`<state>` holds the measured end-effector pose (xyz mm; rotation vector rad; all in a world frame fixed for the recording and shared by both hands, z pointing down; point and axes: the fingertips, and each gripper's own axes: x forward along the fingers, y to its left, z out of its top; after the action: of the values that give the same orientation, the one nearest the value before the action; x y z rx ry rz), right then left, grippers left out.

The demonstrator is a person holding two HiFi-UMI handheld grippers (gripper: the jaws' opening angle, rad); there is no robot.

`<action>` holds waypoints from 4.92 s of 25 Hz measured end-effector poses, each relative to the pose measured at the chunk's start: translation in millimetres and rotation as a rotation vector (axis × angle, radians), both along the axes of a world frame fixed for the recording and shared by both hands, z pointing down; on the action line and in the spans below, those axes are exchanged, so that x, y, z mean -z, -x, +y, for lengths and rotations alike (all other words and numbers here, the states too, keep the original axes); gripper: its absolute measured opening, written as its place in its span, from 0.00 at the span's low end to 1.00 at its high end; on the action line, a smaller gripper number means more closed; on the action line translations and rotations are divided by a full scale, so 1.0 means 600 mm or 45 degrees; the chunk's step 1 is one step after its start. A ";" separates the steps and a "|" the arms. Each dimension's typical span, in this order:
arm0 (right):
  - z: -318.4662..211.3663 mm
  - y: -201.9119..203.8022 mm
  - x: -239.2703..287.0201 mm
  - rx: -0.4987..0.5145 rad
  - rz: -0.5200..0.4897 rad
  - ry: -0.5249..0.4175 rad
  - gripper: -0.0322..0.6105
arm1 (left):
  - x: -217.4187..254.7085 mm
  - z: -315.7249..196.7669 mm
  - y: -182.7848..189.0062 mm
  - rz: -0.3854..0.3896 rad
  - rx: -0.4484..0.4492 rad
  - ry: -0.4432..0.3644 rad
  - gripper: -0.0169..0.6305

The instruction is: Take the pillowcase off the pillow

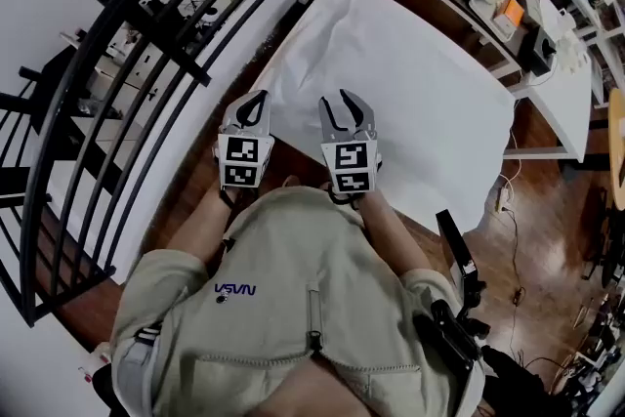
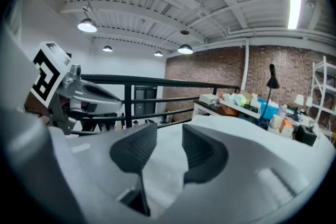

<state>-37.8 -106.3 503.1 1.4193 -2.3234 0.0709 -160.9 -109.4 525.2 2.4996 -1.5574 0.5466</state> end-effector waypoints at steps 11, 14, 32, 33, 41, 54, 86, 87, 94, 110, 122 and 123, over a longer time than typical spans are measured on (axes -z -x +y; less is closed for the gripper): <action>-0.008 -0.022 -0.022 -0.062 0.005 0.024 0.28 | 0.007 -0.027 -0.022 0.003 -0.040 -0.026 0.04; -0.021 -0.017 -0.024 -0.113 0.038 0.035 0.28 | -0.007 -0.046 -0.025 0.031 -0.102 -0.006 0.05; -0.055 0.020 -0.071 -0.487 0.212 0.248 0.33 | -0.133 -0.090 -0.107 0.092 -0.660 0.374 0.27; -0.055 0.017 -0.081 -0.488 0.242 0.285 0.33 | -0.139 -0.090 -0.113 0.097 -0.669 0.389 0.27; -0.056 -0.007 -0.111 -0.511 0.376 0.369 0.12 | -0.186 -0.059 -0.126 -0.076 -0.810 0.431 0.04; 0.038 -0.110 -0.069 -0.765 0.214 0.314 0.06 | -0.171 -0.049 -0.080 -0.051 -0.669 0.370 0.04; -0.042 0.053 -0.109 -0.150 0.506 0.451 0.21 | -0.177 0.005 -0.154 -0.079 -0.806 0.363 0.33; -0.040 0.041 -0.120 -0.167 0.538 0.477 0.21 | -0.180 0.005 -0.155 -0.080 -0.818 0.369 0.31; -0.031 0.047 -0.169 -0.083 0.625 0.596 0.36 | -0.197 0.021 -0.157 -0.156 -0.880 0.332 0.11; -0.078 -0.024 0.010 -0.341 0.279 0.257 0.08 | -0.213 0.031 -0.164 -0.164 -0.893 0.336 0.04; -0.035 0.029 -0.087 -0.125 0.238 0.497 0.14 | -0.216 0.001 -0.134 -0.090 -0.783 0.378 0.07; -0.035 0.033 -0.088 -0.114 0.237 0.494 0.16 | -0.213 -0.001 -0.125 -0.082 -0.763 0.373 0.07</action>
<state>-57.4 -127.1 556.0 1.2713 -1.9634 0.3775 -85.8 -110.2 653.0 2.6963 -0.6468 0.8606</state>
